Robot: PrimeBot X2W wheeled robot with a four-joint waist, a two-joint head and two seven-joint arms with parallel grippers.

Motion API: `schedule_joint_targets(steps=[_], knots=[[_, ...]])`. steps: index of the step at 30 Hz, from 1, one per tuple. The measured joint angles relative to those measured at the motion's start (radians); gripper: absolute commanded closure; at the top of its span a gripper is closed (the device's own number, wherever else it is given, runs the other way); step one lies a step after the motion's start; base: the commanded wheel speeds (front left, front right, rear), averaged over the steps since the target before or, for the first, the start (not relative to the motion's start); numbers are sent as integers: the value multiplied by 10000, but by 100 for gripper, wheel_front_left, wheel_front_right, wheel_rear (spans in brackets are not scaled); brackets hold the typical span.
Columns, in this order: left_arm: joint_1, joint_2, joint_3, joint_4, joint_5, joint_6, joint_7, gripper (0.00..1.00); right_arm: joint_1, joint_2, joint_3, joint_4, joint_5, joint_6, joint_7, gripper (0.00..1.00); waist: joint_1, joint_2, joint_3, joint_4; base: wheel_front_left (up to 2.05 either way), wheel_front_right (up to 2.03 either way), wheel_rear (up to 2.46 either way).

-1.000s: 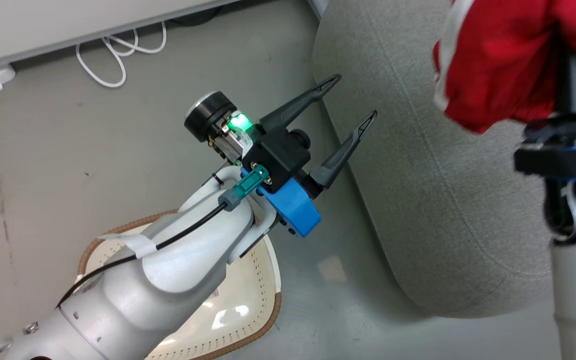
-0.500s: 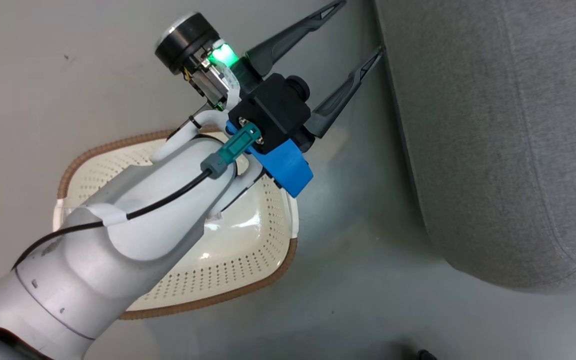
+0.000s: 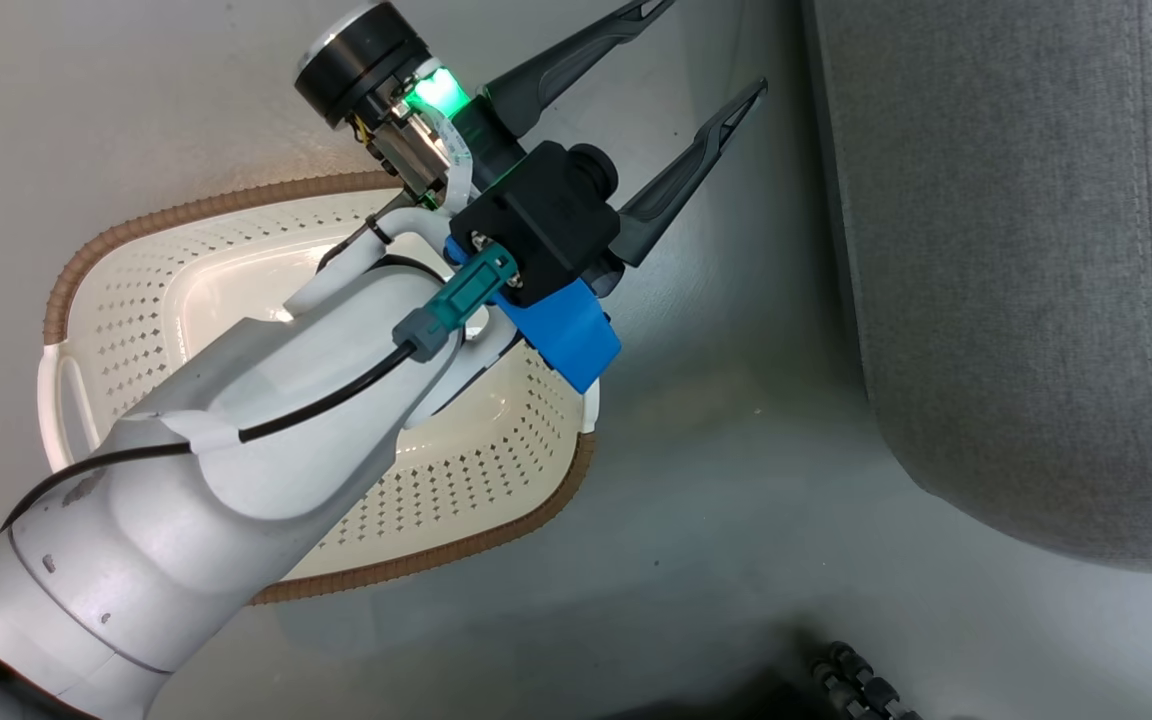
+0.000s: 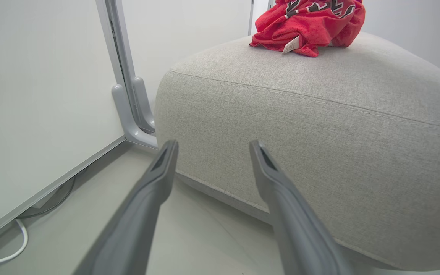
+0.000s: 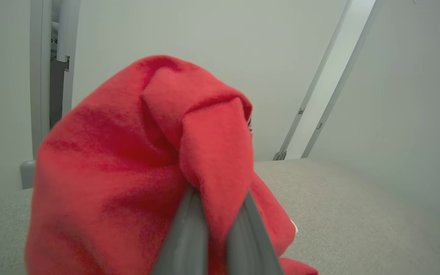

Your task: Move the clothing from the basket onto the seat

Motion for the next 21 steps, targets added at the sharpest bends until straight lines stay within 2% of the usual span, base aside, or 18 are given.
schedule_joint_targets(steps=[6, 11, 12, 13, 14, 21], knots=[[-87, -25, -90, -40, 4, 2, 0, 0, -66, 384, -44, 1478, -242, 0, 0, 100, 0, 0, 142, 190, 0, 0, 0], [-87, -90, -134, 52, -2, 6, -105, 0, -51, 523, -88, 1605, -481, 0, 0, 100, -1, 0, 61, 369, 0, 0, 0], [-87, -115, -127, 61, -4, 36, -148, 0, -12, 554, -115, 1476, -487, 0, -2, 62, -1, 0, 7, 393, 0, 0, 0], [-86, -146, -117, 81, -33, 48, -199, 0, 39, 612, -159, 1365, -483, -2, 0, 4, -2, 0, -58, 408, 0, 0, 0], [-82, -167, -113, 115, -73, 48, -217, 0, 156, 671, -178, 1262, -485, 0, 0, 0, -1, 0, -136, 415, 0, 0, 0], [420, -389, -81, 483, -249, 92, -477, 0, 1427, 1189, -255, 385, -662, 0, 0, 0, -1, 0, -980, 409, 0, 0, 0]])
